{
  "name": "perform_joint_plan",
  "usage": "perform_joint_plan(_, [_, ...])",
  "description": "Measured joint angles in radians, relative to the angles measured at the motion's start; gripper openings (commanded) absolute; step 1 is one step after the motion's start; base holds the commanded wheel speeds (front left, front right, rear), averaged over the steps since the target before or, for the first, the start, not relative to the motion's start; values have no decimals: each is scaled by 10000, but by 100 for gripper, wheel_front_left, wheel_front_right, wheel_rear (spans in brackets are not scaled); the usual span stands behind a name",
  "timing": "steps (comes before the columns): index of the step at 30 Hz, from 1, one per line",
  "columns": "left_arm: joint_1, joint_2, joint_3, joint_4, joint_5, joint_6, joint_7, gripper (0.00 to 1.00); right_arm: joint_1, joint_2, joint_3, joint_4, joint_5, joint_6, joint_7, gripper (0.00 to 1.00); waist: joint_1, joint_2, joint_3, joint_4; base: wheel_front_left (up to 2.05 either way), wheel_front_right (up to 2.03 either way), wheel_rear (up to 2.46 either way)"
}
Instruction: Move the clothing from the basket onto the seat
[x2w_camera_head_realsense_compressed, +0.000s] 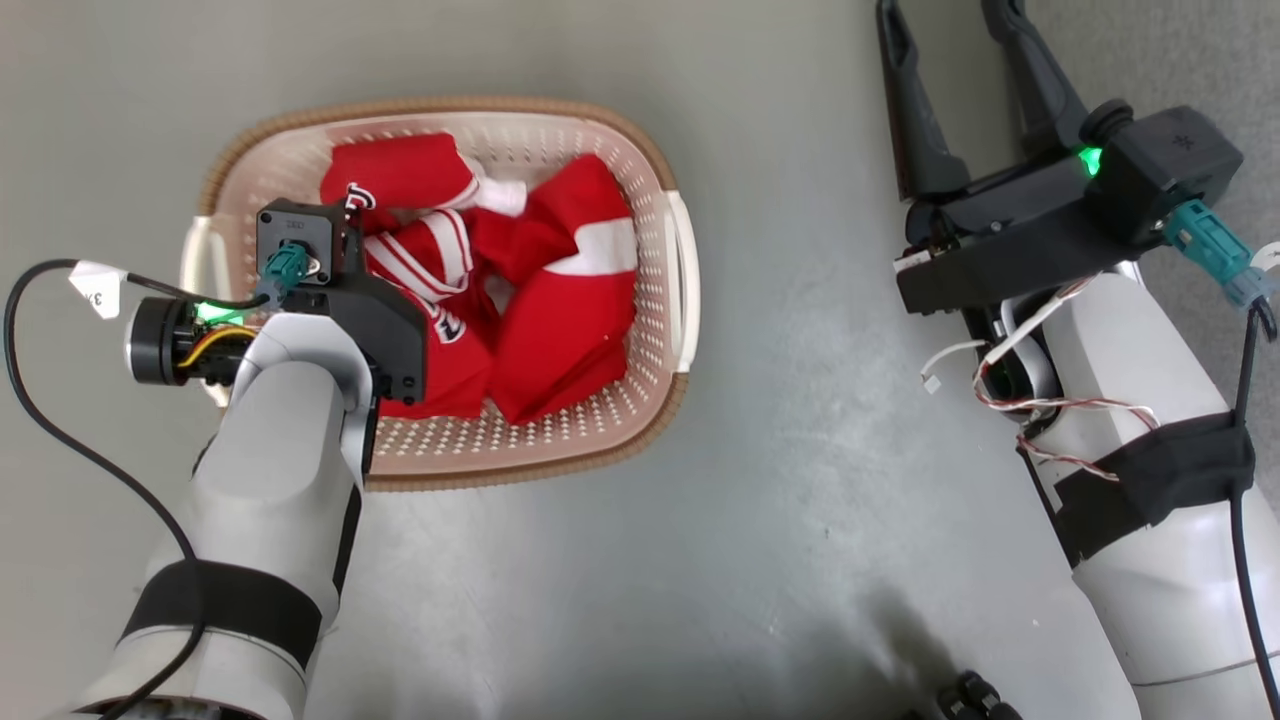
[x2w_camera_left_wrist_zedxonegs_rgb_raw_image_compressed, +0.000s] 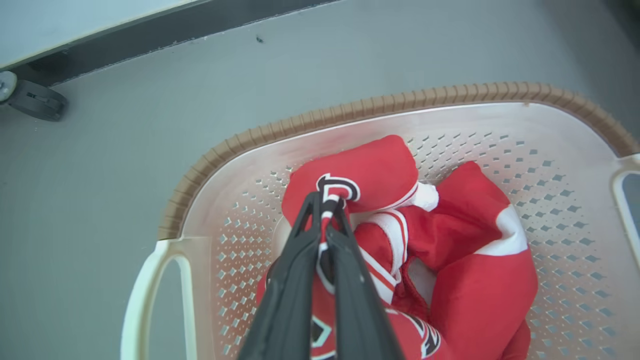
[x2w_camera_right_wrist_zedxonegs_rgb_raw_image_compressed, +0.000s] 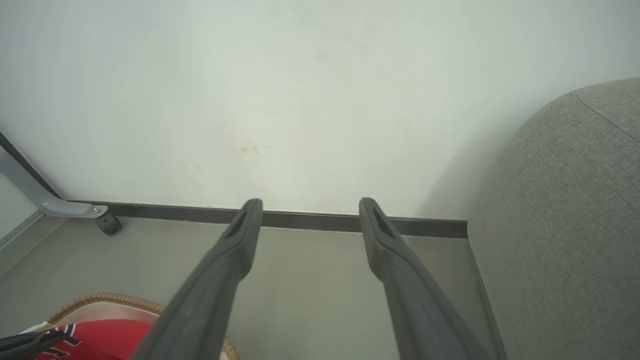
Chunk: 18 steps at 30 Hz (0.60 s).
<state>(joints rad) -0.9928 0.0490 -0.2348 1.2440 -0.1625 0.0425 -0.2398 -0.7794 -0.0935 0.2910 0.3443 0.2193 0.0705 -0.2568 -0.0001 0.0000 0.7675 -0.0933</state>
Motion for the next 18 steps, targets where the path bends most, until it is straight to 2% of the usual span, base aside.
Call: perform_joint_plan(18, [935,-184,318,-500,-614,-527,-88,0,608,-52,-184,811,0,217,2,100,0,1,-1873,549,0,0,0])
